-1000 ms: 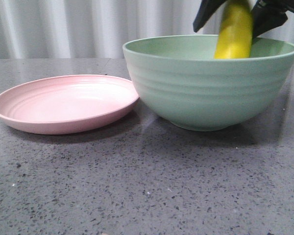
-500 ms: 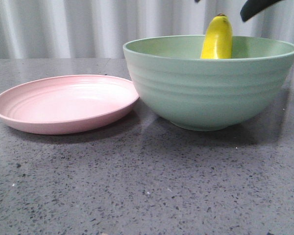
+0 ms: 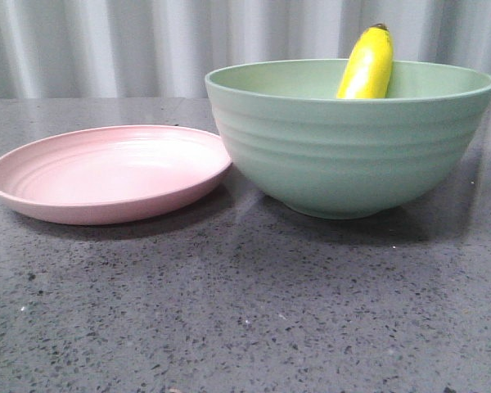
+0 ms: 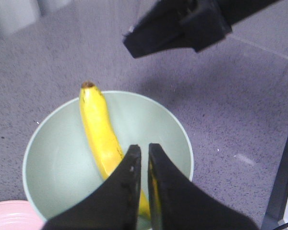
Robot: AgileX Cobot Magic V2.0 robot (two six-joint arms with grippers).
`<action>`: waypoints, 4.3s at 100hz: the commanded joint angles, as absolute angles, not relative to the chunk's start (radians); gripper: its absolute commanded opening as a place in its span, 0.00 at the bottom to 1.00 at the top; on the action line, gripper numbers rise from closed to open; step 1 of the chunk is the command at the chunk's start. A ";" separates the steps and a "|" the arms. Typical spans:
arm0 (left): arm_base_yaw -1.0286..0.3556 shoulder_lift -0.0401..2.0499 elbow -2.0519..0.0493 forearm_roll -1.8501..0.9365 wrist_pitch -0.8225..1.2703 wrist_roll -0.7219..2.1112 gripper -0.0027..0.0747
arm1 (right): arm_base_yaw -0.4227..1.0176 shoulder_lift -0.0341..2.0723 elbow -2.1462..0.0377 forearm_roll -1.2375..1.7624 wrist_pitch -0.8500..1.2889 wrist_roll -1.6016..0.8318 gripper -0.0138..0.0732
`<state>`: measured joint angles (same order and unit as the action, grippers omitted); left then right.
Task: Transfer banana from pink plate to green bowl
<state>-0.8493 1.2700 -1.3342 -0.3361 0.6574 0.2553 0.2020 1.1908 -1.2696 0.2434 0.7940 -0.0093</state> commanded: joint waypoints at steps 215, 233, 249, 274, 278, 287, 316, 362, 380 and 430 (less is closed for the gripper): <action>-0.854 -0.029 -0.265 -0.328 0.316 0.285 0.01 | 0.205 -0.024 -0.419 0.250 0.606 -0.037 0.08; -0.773 -0.029 -0.166 -0.052 0.183 0.196 0.01 | 0.205 -0.024 -0.419 0.250 0.606 -0.037 0.08; -0.590 -0.029 -0.069 -0.069 -0.064 0.088 0.01 | 0.205 -0.024 -0.419 0.250 0.606 -0.037 0.08; -0.207 -0.029 0.013 -0.097 -0.197 0.088 0.01 | 0.205 -0.024 -0.419 0.250 0.606 -0.037 0.08; -0.159 -0.029 0.013 -0.097 -0.195 0.088 0.01 | 0.205 -0.024 -0.419 0.250 0.606 -0.037 0.08; -0.053 -0.033 0.013 -0.097 -0.184 0.088 0.01 | 0.205 -0.024 -0.419 0.250 0.606 -0.037 0.08; -0.022 -0.033 0.013 -0.094 0.250 0.088 0.01 | 0.205 -0.024 -0.419 0.250 0.606 -0.037 0.08; -0.024 -0.033 0.012 -0.094 0.247 0.088 0.01 | 0.205 -0.024 -0.419 0.250 0.606 -0.037 0.08; -0.024 -0.033 0.012 -0.094 0.247 0.088 0.01 | 0.205 -0.024 -0.419 0.250 0.606 -0.037 0.08; -0.024 -0.033 0.012 -0.094 0.247 0.088 0.01 | 0.038 -0.024 -0.257 0.199 0.335 -0.040 0.08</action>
